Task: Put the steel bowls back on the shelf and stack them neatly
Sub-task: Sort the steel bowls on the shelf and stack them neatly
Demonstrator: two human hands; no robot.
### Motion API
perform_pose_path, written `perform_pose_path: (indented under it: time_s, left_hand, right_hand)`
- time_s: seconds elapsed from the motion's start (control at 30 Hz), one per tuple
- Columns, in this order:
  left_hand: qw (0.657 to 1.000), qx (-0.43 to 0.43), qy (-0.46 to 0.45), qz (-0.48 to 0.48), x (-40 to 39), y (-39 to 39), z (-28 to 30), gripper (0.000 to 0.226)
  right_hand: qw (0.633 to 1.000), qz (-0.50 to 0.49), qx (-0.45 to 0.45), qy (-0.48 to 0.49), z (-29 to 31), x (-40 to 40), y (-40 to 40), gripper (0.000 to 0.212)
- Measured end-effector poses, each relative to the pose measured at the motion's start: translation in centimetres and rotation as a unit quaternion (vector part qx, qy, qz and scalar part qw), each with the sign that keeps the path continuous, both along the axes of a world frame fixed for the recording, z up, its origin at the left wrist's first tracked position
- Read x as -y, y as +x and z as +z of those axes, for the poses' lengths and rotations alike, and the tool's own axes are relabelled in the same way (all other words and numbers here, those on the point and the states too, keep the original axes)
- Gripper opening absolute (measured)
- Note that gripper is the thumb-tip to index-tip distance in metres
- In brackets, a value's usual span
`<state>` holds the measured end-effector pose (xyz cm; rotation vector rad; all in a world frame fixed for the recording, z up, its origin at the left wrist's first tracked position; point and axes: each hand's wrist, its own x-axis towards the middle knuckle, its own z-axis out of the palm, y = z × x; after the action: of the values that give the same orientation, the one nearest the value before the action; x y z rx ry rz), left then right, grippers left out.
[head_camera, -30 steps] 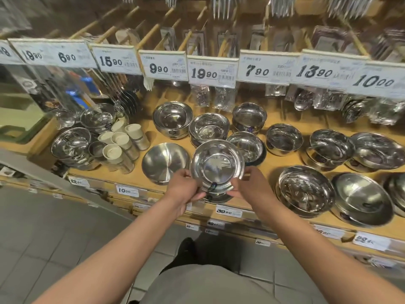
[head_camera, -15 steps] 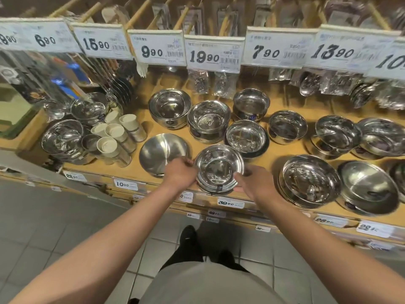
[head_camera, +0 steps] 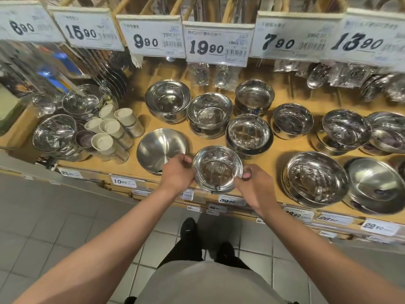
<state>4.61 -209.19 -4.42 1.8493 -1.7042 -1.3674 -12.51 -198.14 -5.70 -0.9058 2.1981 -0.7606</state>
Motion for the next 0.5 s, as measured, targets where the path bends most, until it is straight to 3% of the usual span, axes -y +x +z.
perform_pose_path:
  time_s: [0.17,0.33,0.5]
  left_hand:
    - [0.999,0.020,-0.031,-0.032,0.04,-0.15,0.26,0.016]
    - [0.988,0.082,-0.111,-0.061,0.58,-0.37,0.42,0.020]
    - [0.986,0.096,-0.099,-0.091,0.89,-0.39,0.30,0.018]
  right_hand:
    - [1.000,-0.004,-0.007,-0.027,-0.05,-0.27,0.24,0.011]
    - [0.999,-0.015,-0.003,-0.039,-0.12,-0.41,0.60,0.028]
    - [1.000,-0.010,0.017,-0.016,-0.29,-0.58,0.48,0.037]
